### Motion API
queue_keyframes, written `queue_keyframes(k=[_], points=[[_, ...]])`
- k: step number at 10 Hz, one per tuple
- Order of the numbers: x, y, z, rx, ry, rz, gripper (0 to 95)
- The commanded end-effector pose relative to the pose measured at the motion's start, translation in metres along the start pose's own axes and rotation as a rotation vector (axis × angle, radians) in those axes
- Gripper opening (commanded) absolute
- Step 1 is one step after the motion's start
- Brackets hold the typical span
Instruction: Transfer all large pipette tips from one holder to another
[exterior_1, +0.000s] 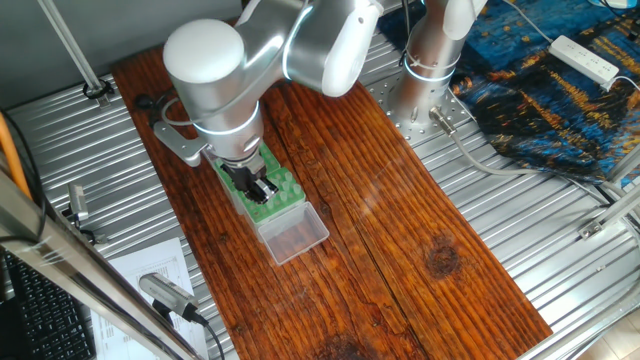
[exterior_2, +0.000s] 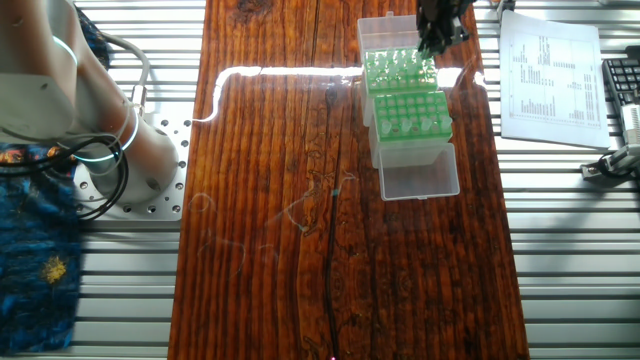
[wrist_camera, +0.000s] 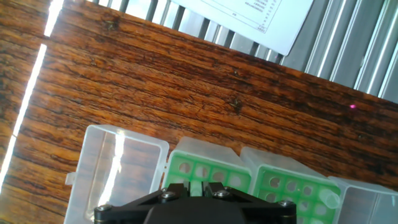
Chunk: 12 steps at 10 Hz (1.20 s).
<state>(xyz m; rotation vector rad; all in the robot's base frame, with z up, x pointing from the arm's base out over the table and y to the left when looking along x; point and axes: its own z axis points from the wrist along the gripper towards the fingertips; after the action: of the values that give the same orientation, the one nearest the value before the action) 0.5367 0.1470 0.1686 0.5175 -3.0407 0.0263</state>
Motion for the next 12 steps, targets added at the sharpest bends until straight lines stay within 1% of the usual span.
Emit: queue_keyframes(k=[1,3,4,6,9,12], points=[[0.0,-0.001,-0.005,0.001,0.0,-0.007,0.0],[0.001,-0.003,-0.009,-0.001,0.0,-0.015,0.0],[0.0,-0.006,-0.014,-0.003,0.001,-0.02,0.0],[-0.002,-0.009,-0.019,-0.006,0.003,-0.024,0.0],[-0.005,-0.012,-0.032,-0.013,0.008,-0.034,0.0],[-0.006,-0.011,-0.044,-0.017,0.013,-0.039,0.0]])
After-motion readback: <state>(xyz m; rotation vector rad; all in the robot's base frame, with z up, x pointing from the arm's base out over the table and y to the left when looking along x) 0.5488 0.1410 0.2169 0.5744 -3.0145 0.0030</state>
